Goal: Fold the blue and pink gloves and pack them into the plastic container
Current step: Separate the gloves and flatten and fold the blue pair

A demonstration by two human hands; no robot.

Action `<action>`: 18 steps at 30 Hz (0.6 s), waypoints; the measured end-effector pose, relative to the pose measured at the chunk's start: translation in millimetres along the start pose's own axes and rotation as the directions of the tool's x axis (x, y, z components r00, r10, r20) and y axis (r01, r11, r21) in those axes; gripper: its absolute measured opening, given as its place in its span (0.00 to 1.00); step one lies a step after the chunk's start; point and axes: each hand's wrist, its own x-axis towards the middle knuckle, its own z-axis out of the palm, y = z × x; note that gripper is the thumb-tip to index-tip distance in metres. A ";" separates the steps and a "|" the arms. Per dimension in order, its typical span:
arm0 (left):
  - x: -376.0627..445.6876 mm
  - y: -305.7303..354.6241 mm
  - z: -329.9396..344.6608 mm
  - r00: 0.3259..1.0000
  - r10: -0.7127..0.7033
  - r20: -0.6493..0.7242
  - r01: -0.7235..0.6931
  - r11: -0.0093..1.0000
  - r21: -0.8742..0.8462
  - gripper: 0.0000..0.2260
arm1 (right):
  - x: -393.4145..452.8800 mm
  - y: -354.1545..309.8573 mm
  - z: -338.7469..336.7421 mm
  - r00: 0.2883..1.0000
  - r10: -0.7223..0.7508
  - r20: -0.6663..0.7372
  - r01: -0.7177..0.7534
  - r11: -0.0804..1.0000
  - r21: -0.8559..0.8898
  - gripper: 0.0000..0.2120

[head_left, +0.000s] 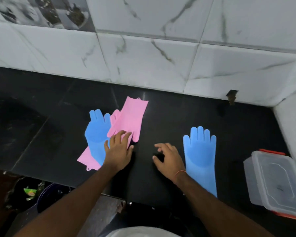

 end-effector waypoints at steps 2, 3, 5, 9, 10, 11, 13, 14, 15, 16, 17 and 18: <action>1.5 -38.6 -14.6 0.988 -0.153 -0.021 0.153 0.988 0.003 0.29 | 11.0 -31.3 25.0 0.999 -0.029 0.024 0.028 0.998 0.051 0.19; 2.1 -56.9 -20.9 0.972 -0.231 -0.037 0.231 0.973 0.000 0.29 | 15.6 -47.5 37.8 0.999 -0.032 0.039 0.029 0.997 0.074 0.19; 6.0 -88.0 -33.6 0.931 -0.363 -0.039 0.357 0.928 -0.109 0.31 | 24.2 -76.7 62.6 0.997 -0.031 0.076 0.023 0.995 0.098 0.17; 27.7 -138.7 -52.0 0.866 -0.486 0.116 0.463 0.695 -0.550 0.34 | 43.4 -126.5 106.3 0.978 0.051 0.203 -0.077 0.990 0.120 0.17; 33.2 -146.5 -57.3 0.845 -0.507 0.173 0.493 0.610 -0.620 0.33 | 47.2 -136.5 115.4 0.973 0.081 0.214 -0.104 0.990 0.099 0.17; 38.6 -153.2 -60.1 0.821 -0.523 0.229 0.525 0.535 -0.662 0.31 | 50.1 -145.5 123.1 0.970 0.119 0.214 -0.137 0.988 0.071 0.18; 47.2 -162.2 -63.4 0.783 -0.542 0.306 0.568 0.421 -0.707 0.27 | 53.6 -160.3 133.1 0.953 0.216 0.212 -0.228 0.973 0.033 0.22; 50.7 -164.0 -64.6 0.778 -0.531 0.337 0.572 0.375 -0.730 0.24 | 54.8 -165.6 135.8 0.940 0.261 0.219 -0.271 0.962 0.020 0.23; 54.4 -166.2 -63.8 0.776 -0.511 0.369 0.571 0.324 -0.754 0.19 | 56.4 -170.3 138.7 0.927 0.296 0.230 -0.306 0.952 0.008 0.25; 56.2 -166.9 -65.9 0.774 -0.487 0.403 0.574 0.272 -0.773 0.11 | 57.7 -173.9 141.5 0.914 0.327 0.241 -0.337 0.942 -0.001 0.26; 56.6 -165.0 -69.5 0.771 -0.458 0.442 0.578 0.212 -0.788 0.05 | 59.1 -176.6 144.1 0.899 0.359 0.251 -0.371 0.928 0.001 0.26; 57.3 -163.8 -73.4 0.766 -0.435 0.473 0.584 0.165 -0.795 0.07 | 60.3 -178.8 146.1 0.883 0.391 0.259 -0.410 0.912 0.021 0.25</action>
